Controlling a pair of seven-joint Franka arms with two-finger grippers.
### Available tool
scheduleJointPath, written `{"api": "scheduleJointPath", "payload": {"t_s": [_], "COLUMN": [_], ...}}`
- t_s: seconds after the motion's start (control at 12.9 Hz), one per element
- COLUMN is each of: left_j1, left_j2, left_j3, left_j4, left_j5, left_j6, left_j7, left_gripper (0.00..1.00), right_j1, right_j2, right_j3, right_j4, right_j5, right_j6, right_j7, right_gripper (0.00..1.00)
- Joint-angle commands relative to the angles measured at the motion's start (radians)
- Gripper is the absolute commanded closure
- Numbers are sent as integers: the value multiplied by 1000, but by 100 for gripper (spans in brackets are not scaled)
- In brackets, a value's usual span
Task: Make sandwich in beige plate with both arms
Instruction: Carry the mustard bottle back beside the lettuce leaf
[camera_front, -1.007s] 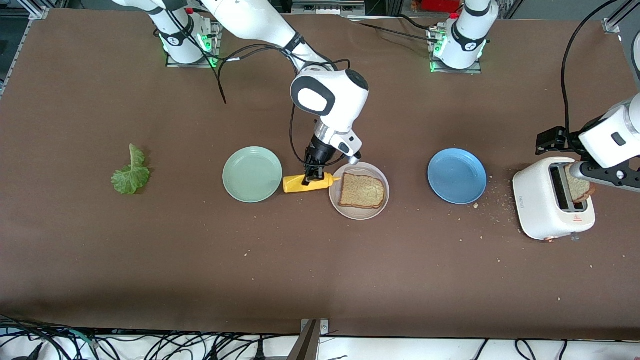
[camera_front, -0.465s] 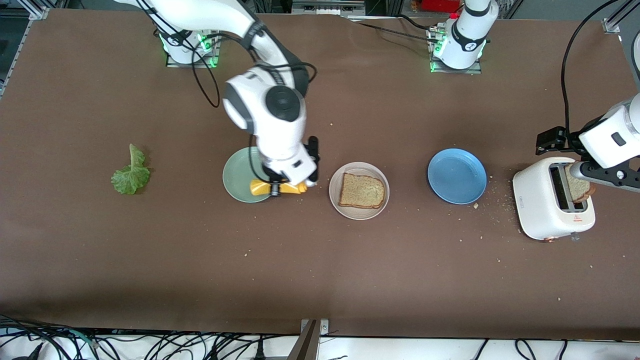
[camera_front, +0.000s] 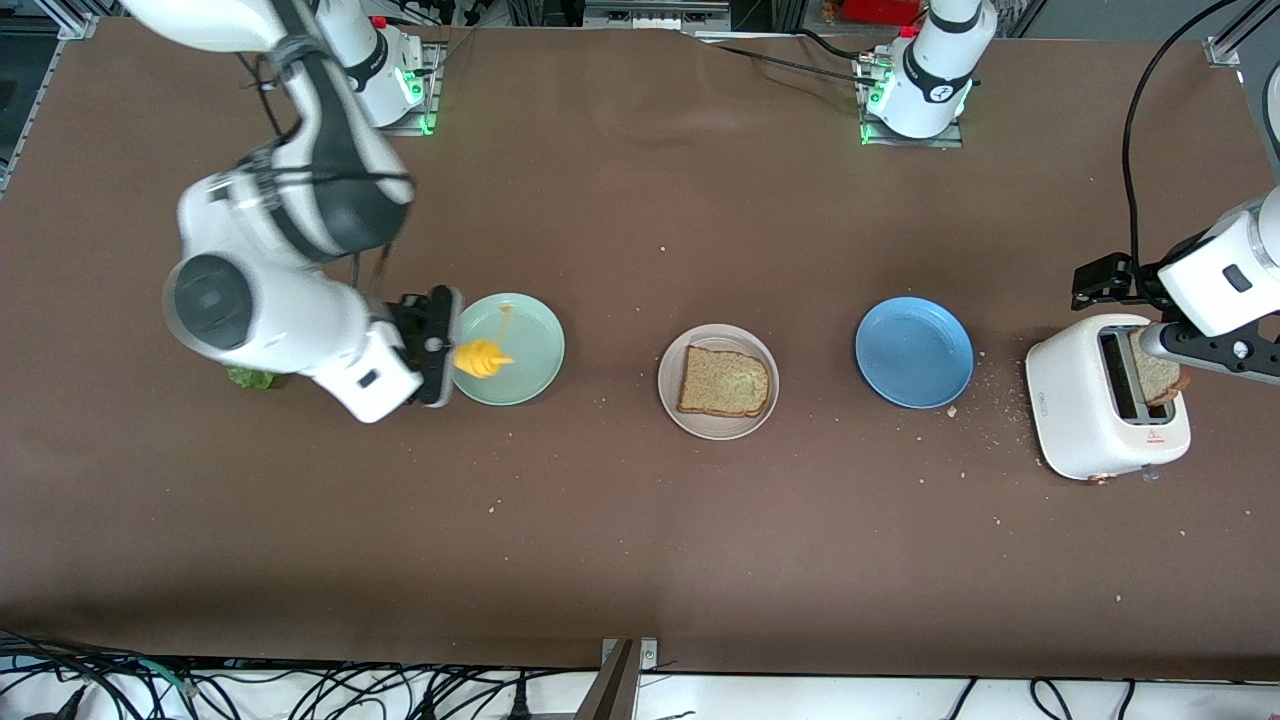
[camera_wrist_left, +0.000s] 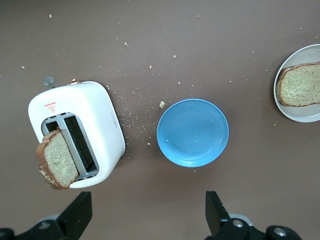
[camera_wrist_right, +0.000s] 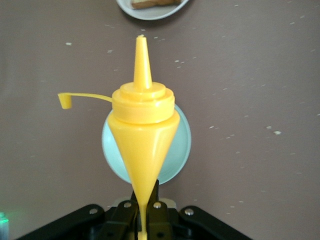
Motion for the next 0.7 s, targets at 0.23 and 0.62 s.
{"api": "scheduleJointPath", "payload": {"t_s": [0.23, 0.62], "left_j1": [1, 1], "left_j2": [-17, -17], "left_j3": [1, 1], "left_j4": [-14, -14], "left_j5": [-12, -12], "left_j6": [-5, -5], "left_j7": [0, -2], "left_gripper": [0, 0], "right_j1": [-239, -371], "right_j2": [-20, 23], "right_j3": [17, 17], "right_j4": [-234, -423], "right_j5": [321, 464], "right_j6": [-83, -83], "right_j7": [-455, -833], "right_gripper": [100, 100]}}
